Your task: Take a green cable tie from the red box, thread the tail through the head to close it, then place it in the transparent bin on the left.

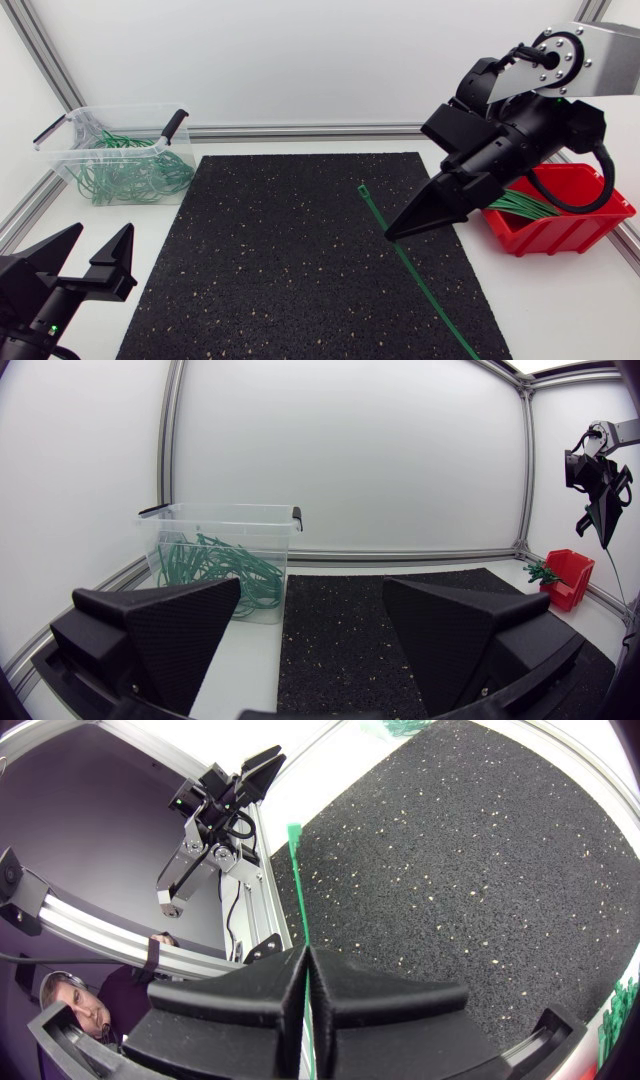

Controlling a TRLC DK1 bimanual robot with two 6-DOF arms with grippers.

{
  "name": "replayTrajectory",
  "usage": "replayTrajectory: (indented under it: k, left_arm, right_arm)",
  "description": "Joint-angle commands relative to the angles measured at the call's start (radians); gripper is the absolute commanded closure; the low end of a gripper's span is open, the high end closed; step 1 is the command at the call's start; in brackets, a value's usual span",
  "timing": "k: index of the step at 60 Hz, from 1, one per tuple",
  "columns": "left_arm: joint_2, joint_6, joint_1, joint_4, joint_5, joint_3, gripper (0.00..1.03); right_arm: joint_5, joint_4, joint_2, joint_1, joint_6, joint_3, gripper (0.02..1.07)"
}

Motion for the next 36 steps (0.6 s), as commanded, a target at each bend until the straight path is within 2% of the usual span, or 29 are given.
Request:
replayTrajectory:
  k: [1, 11, 16, 27, 36]
  left_arm:
    - [-0.002, -0.012, -0.005, -0.023, 0.009, -0.039, 0.04]
    - [-0.014, -0.009, -0.009, -0.027, 0.012, -0.026, 0.04]
    - [0.006, -0.030, 0.015, -0.067, 0.065, 0.019, 0.04]
    - [0.130, -0.102, 0.107, -0.084, 0.218, 0.115, 0.04]
    - [0.231, -0.175, 0.176, -0.110, 0.399, 0.201, 0.04]
  right_arm:
    - [-0.021, 0.021, 0.023, 0.026, 0.058, -0.036, 1.01]
    - [-0.044, 0.088, 0.019, 0.072, 0.107, -0.063, 1.01]
    - [-0.060, 0.134, 0.014, 0.095, 0.142, -0.078, 1.01]
    - [-0.104, 0.226, -0.020, 0.132, 0.213, -0.109, 1.01]
    - [-0.153, 0.347, -0.067, 0.147, 0.277, -0.155, 1.01]
